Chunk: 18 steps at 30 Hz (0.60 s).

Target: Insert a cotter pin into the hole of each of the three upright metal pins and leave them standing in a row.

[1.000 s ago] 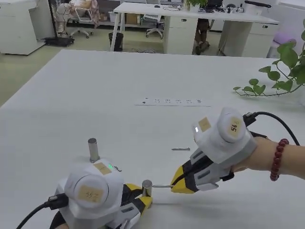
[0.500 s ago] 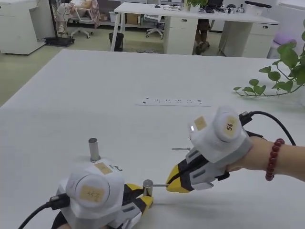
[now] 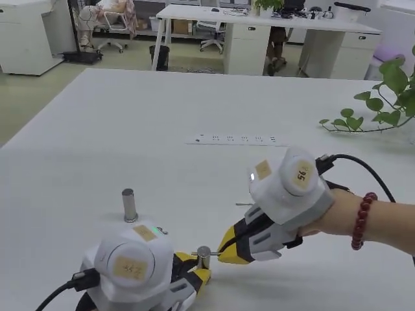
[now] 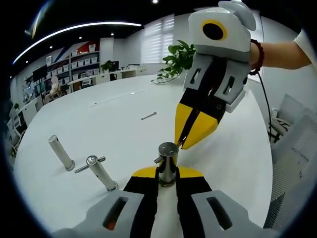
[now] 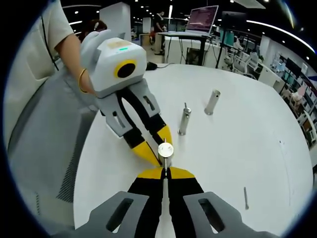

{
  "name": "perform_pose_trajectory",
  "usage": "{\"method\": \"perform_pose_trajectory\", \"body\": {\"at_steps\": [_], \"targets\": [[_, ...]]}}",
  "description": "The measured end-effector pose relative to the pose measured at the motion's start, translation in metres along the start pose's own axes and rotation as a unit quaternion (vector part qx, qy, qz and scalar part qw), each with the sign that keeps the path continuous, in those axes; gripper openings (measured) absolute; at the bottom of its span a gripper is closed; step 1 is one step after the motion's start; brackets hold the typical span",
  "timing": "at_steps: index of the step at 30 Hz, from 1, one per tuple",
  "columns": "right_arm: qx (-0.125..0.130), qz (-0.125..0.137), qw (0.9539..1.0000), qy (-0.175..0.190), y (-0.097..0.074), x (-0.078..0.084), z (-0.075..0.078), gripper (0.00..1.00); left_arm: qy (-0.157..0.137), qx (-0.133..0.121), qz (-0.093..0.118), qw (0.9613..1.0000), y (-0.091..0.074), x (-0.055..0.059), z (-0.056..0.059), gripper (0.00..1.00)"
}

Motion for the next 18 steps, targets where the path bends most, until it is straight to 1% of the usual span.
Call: {"method": "perform_pose_trajectory", "body": {"at_steps": [7, 13, 16, 18], "targets": [[0.003, 0.000, 1.0000, 0.003, 0.0017, -0.0009, 0.0015, 0.03, -0.009, -0.003, 0.001, 1.0000, 0.0015, -0.0006, -0.0009, 0.11], [0.005, 0.000, 0.9997, 0.024, 0.0040, -0.0021, 0.0018, 0.05, -0.012, -0.007, 0.001, 0.9999, 0.0017, -0.0003, -0.0008, 0.11], [0.009, -0.008, 0.9995, 0.028, 0.0028, -0.0004, 0.0022, 0.11, -0.016, -0.008, 0.003, 0.9998, 0.0015, 0.0001, -0.0005, 0.11], [0.007, -0.007, 0.9995, 0.031, 0.0004, 0.0008, 0.0023, 0.11, -0.016, -0.009, 0.003, 0.9998, 0.0015, 0.0001, -0.0003, 0.11]]}}
Point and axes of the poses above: the centre of the closed fingertips' face, and the gripper's own axes: y roughly forward along the fingers, z roughly to its right, x roughly out of its underside, the point moved 8 cm from there along -y, roughly backward along the fingers, and after that the axes turned 8 degrees about x, right-handed, at the moved point
